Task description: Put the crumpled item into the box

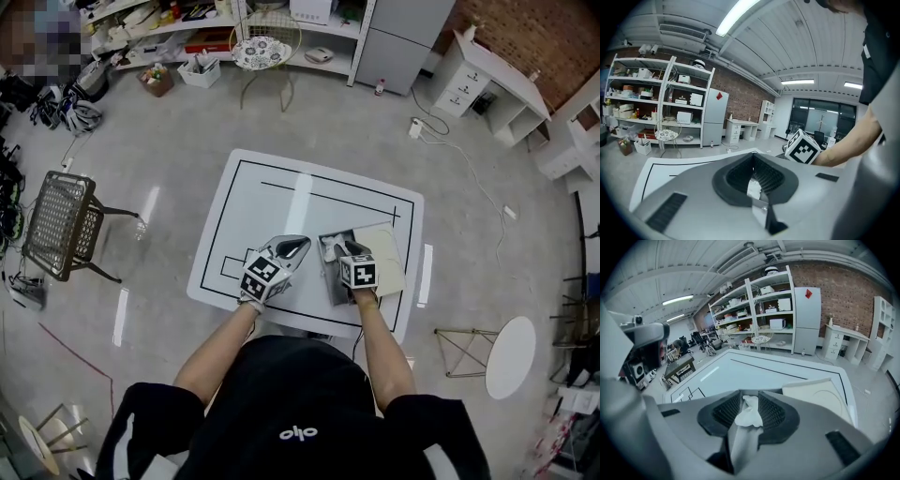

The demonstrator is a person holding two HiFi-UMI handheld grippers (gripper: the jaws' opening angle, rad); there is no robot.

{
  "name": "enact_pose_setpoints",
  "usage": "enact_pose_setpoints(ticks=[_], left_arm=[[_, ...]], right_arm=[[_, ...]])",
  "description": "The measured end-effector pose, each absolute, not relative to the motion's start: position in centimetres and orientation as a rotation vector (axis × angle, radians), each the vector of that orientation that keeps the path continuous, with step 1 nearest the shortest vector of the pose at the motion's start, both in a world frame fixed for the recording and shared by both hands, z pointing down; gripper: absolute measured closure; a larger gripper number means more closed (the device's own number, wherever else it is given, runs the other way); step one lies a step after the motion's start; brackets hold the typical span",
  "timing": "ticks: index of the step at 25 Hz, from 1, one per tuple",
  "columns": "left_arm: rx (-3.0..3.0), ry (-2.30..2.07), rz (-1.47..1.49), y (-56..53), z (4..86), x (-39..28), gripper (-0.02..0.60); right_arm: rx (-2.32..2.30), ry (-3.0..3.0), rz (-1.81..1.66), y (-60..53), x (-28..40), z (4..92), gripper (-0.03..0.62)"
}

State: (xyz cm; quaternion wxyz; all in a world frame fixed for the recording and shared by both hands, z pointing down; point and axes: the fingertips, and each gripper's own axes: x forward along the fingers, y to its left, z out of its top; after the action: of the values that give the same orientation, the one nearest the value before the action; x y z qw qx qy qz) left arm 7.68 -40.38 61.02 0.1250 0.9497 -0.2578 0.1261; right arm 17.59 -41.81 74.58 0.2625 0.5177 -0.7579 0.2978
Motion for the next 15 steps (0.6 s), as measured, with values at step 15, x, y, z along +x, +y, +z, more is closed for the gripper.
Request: enact_pose_setpoints(ticks=[15], left_arm=[[2.771, -0.889, 0.255, -36.1, 57.4, 10.2, 0.574]], right_arm=[[1.532, -2.351, 0.52, -38.1, 22.4, 59.7, 0.585]])
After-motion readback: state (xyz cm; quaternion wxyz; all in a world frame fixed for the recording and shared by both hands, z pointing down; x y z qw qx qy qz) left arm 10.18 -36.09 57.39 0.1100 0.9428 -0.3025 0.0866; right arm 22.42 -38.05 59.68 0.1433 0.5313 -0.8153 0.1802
